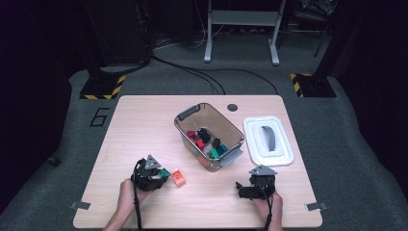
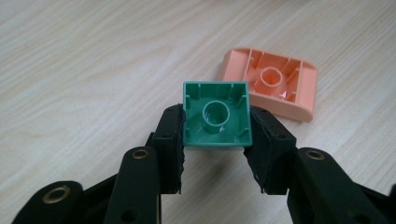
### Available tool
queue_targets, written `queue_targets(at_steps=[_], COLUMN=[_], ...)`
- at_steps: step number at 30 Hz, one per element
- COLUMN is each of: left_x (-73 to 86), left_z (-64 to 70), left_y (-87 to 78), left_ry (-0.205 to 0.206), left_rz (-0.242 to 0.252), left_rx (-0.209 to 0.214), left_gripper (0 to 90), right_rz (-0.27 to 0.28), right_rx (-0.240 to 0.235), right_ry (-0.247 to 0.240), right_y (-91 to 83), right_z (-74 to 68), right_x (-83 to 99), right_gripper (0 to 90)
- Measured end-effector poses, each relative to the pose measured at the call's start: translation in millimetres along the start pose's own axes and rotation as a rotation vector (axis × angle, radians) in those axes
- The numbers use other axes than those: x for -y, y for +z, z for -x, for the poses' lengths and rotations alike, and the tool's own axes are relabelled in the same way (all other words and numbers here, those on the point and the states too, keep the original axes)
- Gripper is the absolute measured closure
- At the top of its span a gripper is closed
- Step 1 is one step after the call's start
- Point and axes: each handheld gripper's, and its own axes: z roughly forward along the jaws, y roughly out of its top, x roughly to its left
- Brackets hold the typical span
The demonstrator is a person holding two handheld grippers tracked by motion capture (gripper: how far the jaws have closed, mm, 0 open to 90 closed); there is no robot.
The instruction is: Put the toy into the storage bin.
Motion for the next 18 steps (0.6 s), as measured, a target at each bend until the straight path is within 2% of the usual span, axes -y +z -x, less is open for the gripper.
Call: queue_targets(at_steps=[4,8,12,15,18], left_x=[-10.5,-22.4,-36.5,-48.7,-62.2], left_z=[-6.0,-12.0,-17.3,-19.6,-19.1], left_y=[-7.8,-15.2,-21.9,-27.5,-32.1], left_ry=[-0.006,0.007,-0.014,-0.014,0.0], left_rz=[0.014,0.022,0.042,0.058,0.075], left_rx=[0.003,0.01,0.047,0.072,0.079], left_gripper=[59.2,59.2,59.2,59.2,59.2], right_rz=[0.0,0.001,0.0,-0.001,-0.001], right_rx=[-0.001,0.001,-0.003,-0.003,-0.003], right_ry=[-0.001,0.002,0.0,-0.002,-0.001], right_y=[0.0,0.1,-0.1,-0.1,0.0], right_z=[0.1,-0.1,0.0,0.1,0.0], right_x=[0.0,0.0,0.0,0.0,0.0], right_gripper=[4.6,4.6,4.6,4.6,4.6])
